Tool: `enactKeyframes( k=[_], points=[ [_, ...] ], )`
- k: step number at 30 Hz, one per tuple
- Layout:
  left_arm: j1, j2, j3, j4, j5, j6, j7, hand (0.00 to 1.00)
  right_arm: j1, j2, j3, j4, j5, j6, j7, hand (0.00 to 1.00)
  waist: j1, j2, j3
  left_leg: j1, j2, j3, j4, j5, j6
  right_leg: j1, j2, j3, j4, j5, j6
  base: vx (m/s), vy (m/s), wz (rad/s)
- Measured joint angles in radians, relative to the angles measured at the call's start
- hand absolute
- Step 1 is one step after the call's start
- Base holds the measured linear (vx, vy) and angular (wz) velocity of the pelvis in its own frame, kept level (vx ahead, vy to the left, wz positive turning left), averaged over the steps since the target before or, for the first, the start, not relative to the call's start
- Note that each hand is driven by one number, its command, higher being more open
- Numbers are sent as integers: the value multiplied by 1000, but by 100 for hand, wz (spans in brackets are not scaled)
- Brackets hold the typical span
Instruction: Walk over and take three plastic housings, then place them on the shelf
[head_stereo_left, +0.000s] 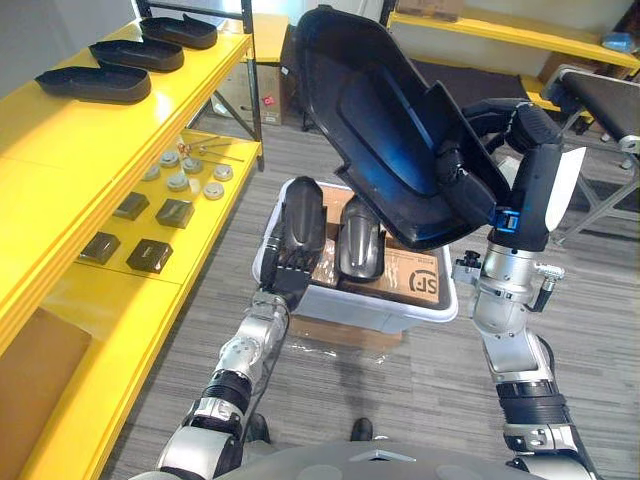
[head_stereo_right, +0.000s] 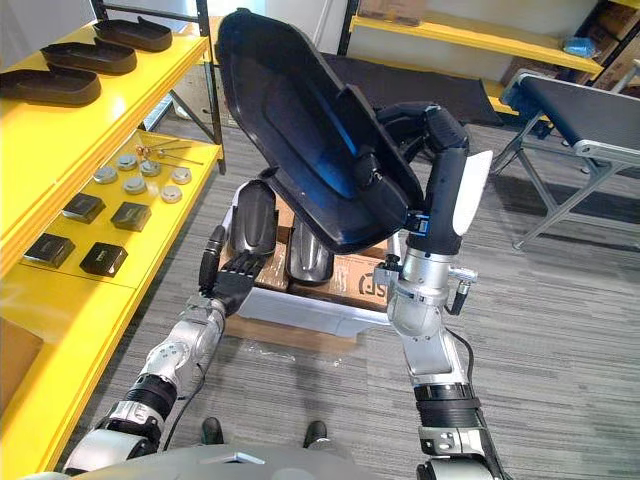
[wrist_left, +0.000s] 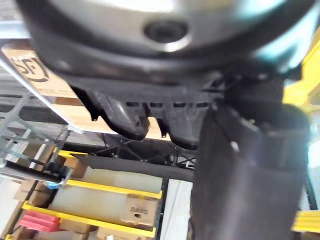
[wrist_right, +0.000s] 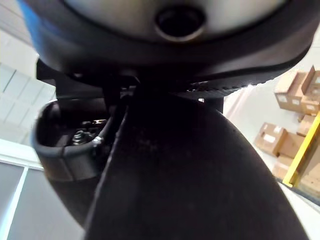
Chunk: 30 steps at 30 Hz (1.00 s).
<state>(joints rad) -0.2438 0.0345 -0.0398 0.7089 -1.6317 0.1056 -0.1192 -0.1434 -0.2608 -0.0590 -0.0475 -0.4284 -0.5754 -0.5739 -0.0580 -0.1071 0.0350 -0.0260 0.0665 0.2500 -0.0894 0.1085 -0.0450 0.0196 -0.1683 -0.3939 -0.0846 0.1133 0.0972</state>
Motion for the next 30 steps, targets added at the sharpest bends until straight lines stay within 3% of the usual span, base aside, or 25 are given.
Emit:
enactKeyframes(
  k=[5,9,17,20,30],
  points=[
    [70,1,65,0,35,20,-259,100,7,0,-70,23,0,2,-13,0,3,0,-1,0,0,-1,0,0,-1,0,0,-1,0,0,0,0,0,0],
    [71,3,90,-7,52,78,-389,100,13,0,-95,85,1,2,-48,0,4,0,-2,-1,0,-5,0,-1,-1,2,0,-5,0,0,0,0,0,2],
    [101,2,83,-14,237,225,-518,100,30,0,-121,123,4,0,-49,0,2,0,-3,-3,0,-10,0,-2,-3,3,0,-11,0,-1,0,0,0,1],
    [101,3,68,-21,333,246,-582,100,41,0,-121,123,7,-4,-34,0,3,0,-3,-3,0,-10,0,-2,-2,4,0,-12,0,-1,0,0,0,0],
    [101,6,-78,-42,500,262,-622,100,62,1,-95,126,76,-14,92,0,3,0,-3,-3,-1,-10,0,-1,-1,3,0,-11,0,-1,0,0,0,0]
  ],
)
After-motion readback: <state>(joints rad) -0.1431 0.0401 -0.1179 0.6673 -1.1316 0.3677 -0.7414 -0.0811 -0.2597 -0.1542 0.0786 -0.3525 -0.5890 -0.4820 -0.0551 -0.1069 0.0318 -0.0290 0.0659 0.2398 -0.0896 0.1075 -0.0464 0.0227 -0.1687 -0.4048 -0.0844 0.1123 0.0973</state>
